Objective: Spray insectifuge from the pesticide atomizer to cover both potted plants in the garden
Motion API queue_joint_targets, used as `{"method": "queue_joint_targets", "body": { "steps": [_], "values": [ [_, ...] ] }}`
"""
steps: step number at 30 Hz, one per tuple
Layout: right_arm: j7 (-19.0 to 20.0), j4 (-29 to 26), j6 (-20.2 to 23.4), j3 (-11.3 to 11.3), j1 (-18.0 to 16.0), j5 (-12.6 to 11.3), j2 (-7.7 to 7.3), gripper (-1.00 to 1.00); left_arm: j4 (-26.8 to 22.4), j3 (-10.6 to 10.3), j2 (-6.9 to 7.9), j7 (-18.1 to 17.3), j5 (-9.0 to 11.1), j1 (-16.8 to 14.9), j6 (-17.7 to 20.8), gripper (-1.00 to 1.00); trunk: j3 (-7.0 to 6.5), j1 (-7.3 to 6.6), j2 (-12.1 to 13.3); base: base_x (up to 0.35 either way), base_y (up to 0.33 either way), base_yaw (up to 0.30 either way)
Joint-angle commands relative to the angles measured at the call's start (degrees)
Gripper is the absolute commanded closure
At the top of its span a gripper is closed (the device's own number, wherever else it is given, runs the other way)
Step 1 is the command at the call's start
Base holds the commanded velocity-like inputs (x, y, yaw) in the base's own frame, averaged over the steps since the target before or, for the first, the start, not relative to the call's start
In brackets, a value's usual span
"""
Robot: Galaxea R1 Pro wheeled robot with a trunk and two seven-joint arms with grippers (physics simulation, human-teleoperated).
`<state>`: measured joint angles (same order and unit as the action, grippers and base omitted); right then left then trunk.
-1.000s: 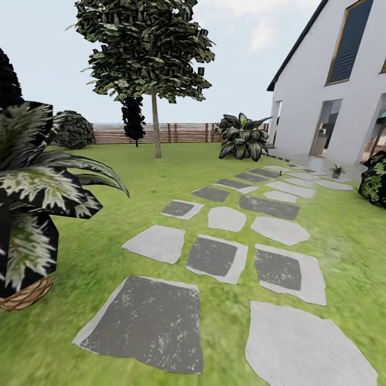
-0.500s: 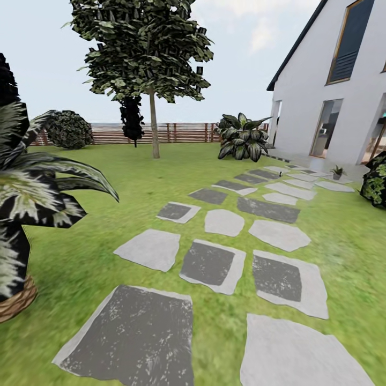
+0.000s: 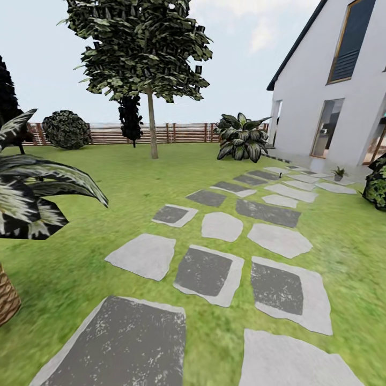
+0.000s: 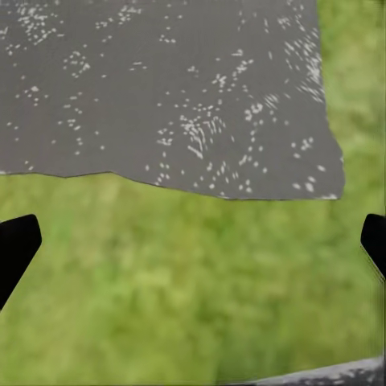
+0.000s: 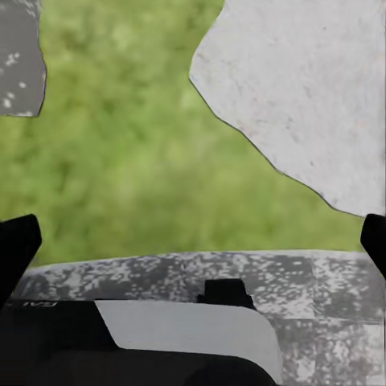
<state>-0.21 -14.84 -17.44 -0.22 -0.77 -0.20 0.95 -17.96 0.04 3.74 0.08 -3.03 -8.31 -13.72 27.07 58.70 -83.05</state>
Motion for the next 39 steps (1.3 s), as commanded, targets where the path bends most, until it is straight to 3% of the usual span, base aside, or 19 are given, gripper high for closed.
{"method": "queue_joint_targets", "body": {
  "steps": [1,9,26,39],
  "values": [
    [0.0,-1.9,-0.9,0.0,0.0,0.0,-0.07,-1.0,0.1,0.0,0.02,0.0,-0.3,0.0,-0.2,-1.0,0.09,0.03,0.0,0.299,-0.12,0.0],
    [-0.1,-11.6,-2.2,-0.1,0.0,0.2,-1.06,-1.0,0.5,0.0,0.33,0.0,-0.2,0.5,-1.2,-1.0,0.67,0.03,0.0,0.304,-0.11,0.0],
    [0.1,-11.9,-2.2,0.0,0.0,0.4,-2.54,-1.0,0.7,0.1,0.56,0.1,0.0,0.6,-1.6,-1.0,1.23,0.03,0.0,0.328,-0.026,-0.005],
    [0.1,-11.9,-2.2,0.0,0.0,0.4,-2.62,-1.0,0.7,0.1,0.56,0.1,0.0,0.6,-1.6,-1.0,1.23,0.03,0.0,0.337,0.0,-0.232]
  ]
}}
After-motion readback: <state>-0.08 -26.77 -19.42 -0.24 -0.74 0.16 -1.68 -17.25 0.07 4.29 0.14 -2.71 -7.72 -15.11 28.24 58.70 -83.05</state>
